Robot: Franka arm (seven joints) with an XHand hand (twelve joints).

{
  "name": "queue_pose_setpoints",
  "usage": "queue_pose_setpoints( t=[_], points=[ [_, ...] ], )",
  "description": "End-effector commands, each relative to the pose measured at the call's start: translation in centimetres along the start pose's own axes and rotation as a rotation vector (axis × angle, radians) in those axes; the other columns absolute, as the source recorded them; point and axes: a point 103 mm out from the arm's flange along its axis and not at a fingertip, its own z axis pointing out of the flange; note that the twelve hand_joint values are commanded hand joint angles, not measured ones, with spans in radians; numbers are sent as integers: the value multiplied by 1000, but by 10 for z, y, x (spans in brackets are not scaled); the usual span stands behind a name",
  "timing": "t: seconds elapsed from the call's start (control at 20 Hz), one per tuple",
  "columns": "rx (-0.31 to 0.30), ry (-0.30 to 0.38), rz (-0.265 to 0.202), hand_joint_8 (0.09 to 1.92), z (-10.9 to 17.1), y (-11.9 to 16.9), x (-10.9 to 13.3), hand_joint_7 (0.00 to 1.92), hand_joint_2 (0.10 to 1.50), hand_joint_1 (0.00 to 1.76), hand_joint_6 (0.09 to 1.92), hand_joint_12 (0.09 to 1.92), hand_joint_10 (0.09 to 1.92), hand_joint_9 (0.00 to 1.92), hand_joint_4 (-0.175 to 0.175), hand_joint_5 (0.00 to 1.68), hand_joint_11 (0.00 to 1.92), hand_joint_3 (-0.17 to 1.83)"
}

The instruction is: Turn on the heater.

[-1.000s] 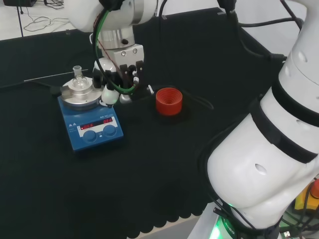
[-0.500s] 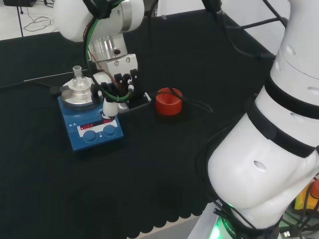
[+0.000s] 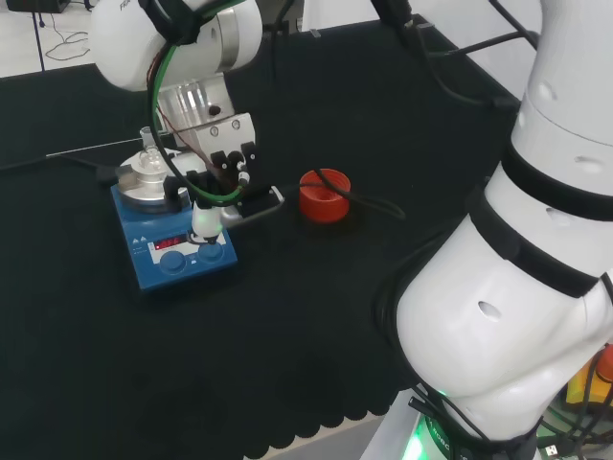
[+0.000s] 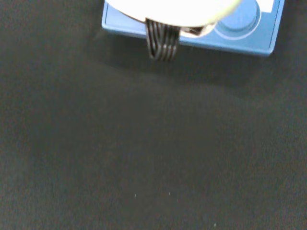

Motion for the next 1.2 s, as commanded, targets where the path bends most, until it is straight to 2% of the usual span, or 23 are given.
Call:
queue_pose_setpoints(
  t=[0.05, 0.45, 0.9, 1.2],
  points=[
    [97, -11, -32, 1471, 22, 6, 4, 1409, 672, 1365, 801, 1359, 1410, 1577, -49, 259, 1180, 987],
    [113, -17, -57, 1474, 29, 12, 6, 1410, 669, 1373, 710, 1373, 1418, 1569, -27, 201, 1166, 1006],
    [148, -32, -67, 1477, 36, 21, 7, 1405, 668, 1375, 313, 1371, 1416, 1567, -13, 220, 1158, 1011],
    [172, -32, -67, 1481, 47, 29, 4, 1400, 671, 1375, 200, 1372, 1415, 1564, -10, 250, 1153, 1011]
  ],
)
